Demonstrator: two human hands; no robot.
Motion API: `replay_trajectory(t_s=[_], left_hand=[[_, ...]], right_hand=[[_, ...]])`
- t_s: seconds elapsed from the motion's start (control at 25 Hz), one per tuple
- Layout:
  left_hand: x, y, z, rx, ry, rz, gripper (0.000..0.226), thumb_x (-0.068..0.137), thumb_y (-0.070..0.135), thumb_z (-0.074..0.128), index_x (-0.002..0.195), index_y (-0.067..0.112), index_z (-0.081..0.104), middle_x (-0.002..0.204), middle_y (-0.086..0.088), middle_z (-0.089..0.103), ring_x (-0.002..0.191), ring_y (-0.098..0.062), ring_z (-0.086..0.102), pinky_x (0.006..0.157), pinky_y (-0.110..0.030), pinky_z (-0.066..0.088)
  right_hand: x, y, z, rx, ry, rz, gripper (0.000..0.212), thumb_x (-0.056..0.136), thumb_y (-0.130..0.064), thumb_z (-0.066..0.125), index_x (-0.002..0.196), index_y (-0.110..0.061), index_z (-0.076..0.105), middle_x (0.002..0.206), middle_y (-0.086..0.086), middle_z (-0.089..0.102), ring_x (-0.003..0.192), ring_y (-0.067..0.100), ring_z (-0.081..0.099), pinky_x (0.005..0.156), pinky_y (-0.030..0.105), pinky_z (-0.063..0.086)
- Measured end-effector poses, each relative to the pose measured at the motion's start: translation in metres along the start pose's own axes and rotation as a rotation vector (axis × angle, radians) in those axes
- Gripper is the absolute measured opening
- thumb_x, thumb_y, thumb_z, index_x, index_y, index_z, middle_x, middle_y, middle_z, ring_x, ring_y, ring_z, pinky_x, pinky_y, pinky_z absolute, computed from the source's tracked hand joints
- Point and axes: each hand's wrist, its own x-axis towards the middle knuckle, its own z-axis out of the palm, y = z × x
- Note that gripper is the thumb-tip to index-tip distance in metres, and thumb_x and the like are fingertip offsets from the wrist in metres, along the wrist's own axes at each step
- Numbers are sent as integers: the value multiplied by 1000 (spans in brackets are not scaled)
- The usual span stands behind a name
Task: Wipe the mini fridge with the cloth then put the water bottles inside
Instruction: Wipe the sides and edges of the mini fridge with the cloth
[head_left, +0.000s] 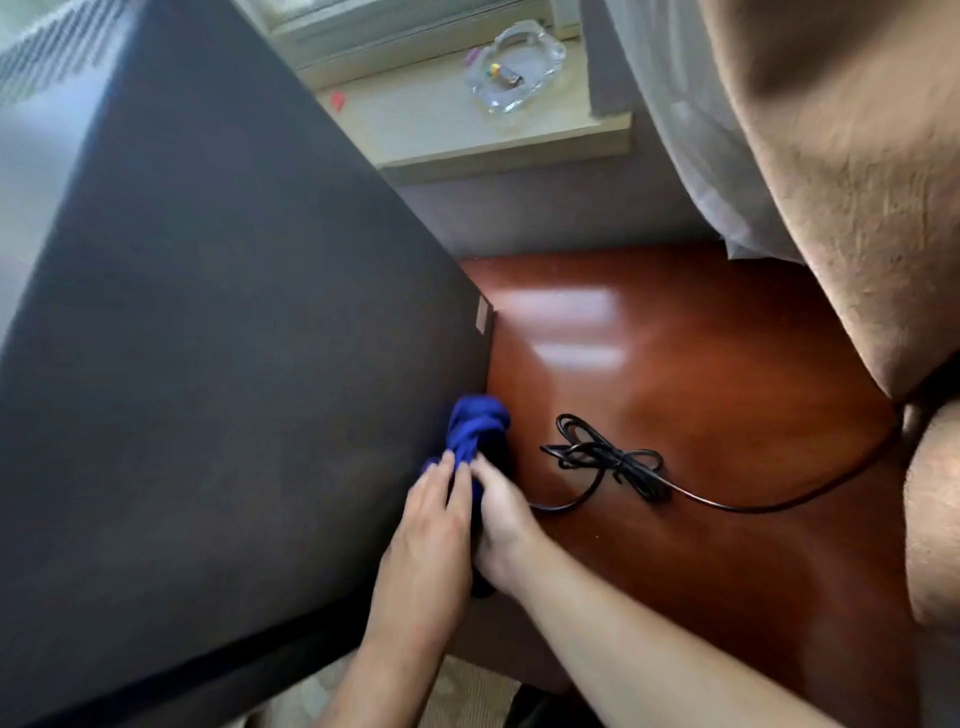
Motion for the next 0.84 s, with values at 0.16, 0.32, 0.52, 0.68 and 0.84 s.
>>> replay_trajectory(t_s=[0.16,0.32,0.52,0.68,0.84], left_hand=[[-2,16,-47,-106,336,-36,74,81,-4,64,152,5,43,161,-16,39,148,-32,38,121,-38,33],[-43,30,-66,-269,456,-78,75,83,-6,53,155,4,36,166,-15,28,156,-32,19,127,-40,20],[-94,8,-24,-328,281,-35,77,89,1,51,160,6,22,170,-12,15,159,-26,7,129,-33,8],[-129,-22,26,-412,42,-34,74,93,5,48,161,11,20,170,-7,17,158,-21,8,125,-22,2],[-160,-65,78,-425,-134,-31,73,94,4,47,162,20,22,169,-2,21,157,-17,12,125,-24,7]], right_hand=[[-15,-35,65,-97,-176,-232,26,102,-28,49,113,-15,69,109,10,70,92,20,68,91,30,53],[-36,-33,88,-148,-288,-367,28,94,-25,53,118,-14,62,124,14,60,113,23,56,113,40,41],[-55,27,46,-274,-149,-367,26,105,-19,45,116,-11,67,101,3,75,86,8,71,84,21,57],[-43,105,-21,-344,39,-301,36,107,-21,45,141,-14,57,129,11,68,108,21,67,106,37,49],[-48,178,-57,-180,170,-150,41,108,-22,43,149,-27,44,101,-1,66,88,15,64,86,30,49]])
